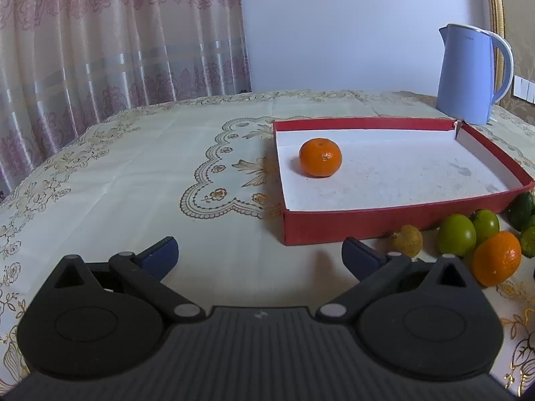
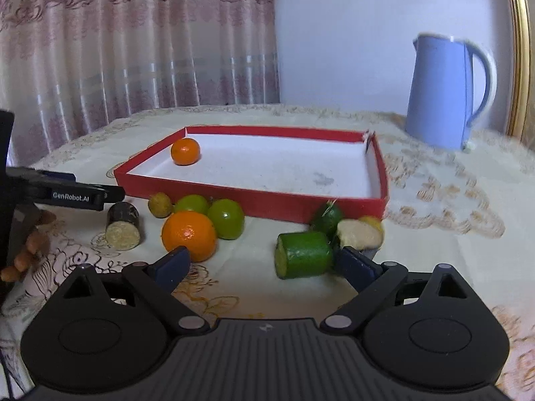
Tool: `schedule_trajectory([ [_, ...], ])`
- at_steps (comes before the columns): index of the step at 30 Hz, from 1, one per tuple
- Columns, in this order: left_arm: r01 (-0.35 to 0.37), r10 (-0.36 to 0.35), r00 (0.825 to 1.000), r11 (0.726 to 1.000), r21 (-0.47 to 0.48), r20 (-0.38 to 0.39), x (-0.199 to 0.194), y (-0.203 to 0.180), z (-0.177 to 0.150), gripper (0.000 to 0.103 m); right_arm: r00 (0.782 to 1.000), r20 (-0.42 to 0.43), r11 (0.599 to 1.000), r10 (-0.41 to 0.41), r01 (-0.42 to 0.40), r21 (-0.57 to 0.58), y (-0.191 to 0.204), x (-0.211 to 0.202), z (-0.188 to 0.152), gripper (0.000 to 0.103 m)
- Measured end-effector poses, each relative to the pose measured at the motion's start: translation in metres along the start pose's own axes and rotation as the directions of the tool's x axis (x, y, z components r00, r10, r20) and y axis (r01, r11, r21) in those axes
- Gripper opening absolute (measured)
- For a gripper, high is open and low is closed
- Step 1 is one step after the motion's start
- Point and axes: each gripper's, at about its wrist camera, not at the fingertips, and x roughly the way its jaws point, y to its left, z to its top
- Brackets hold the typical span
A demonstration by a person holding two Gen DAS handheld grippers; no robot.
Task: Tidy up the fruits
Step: 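Move the right gripper toward the cut eggplant piece, then close the right gripper on the cut eggplant piece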
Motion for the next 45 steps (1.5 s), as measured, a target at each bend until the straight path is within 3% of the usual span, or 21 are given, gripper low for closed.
schedule_trajectory([
  [2,0.004,-0.004,1.0,1.0,-0.003,0.002,0.0,0.001,0.0,0.103,0.999,0.014,0.999,-0.038,0.038,0.011,-0.003,-0.003,0.0,0.096],
  [8,0.007,-0.007,1.0,1.0,-0.003,-0.001,-0.001,0.002,0.001,0.103,0.989,0.011,0.971,-0.147,0.142,0.19,-0.041,-0.01,-0.003,0.096],
  [9,0.006,-0.006,1.0,1.0,-0.003,-0.001,-0.001,0.002,0.001,0.103,0.986,-0.002,0.965,-0.166,0.163,0.207,-0.047,-0.009,-0.004,0.093],
  [11,0.008,-0.008,1.0,1.0,-0.004,0.0,-0.001,0.002,0.001,0.103,0.978,-0.054,0.954,-0.201,0.208,0.215,-0.056,-0.004,-0.006,0.075],
  [12,0.006,-0.006,1.0,1.0,-0.004,-0.001,-0.001,0.002,0.001,0.103,0.98,-0.07,0.955,-0.187,0.198,0.221,-0.06,-0.002,-0.007,0.071],
  [20,0.004,-0.004,1.0,1.0,-0.012,-0.004,0.0,0.002,0.0,0.103,0.978,-0.043,0.965,-0.202,0.206,0.162,-0.054,0.008,0.001,0.07],
  [28,0.005,-0.005,1.0,1.0,-0.015,-0.007,0.001,0.001,0.001,0.103,0.981,-0.049,0.972,-0.188,0.193,0.135,-0.051,0.01,0.005,0.055],
  [31,0.005,-0.005,1.0,1.0,-0.016,-0.006,0.001,0.001,0.001,0.103,0.984,-0.05,0.973,-0.169,0.174,0.15,-0.052,0.006,0.003,0.043],
  [39,0.006,-0.006,1.0,1.0,-0.021,-0.002,0.0,0.002,0.002,0.103,0.985,-0.079,0.97,-0.153,0.165,0.181,-0.058,0.016,0.0,0.043],
  [41,0.005,-0.005,1.0,1.0,-0.025,-0.004,0.001,0.002,0.002,0.103,0.986,-0.076,0.97,-0.146,0.158,0.185,-0.058,0.018,0.001,0.033],
  [45,0.008,-0.008,1.0,1.0,-0.026,-0.003,0.0,0.002,0.002,0.103,0.984,-0.07,0.971,-0.162,0.172,0.166,-0.054,0.017,0.0,0.033],
])
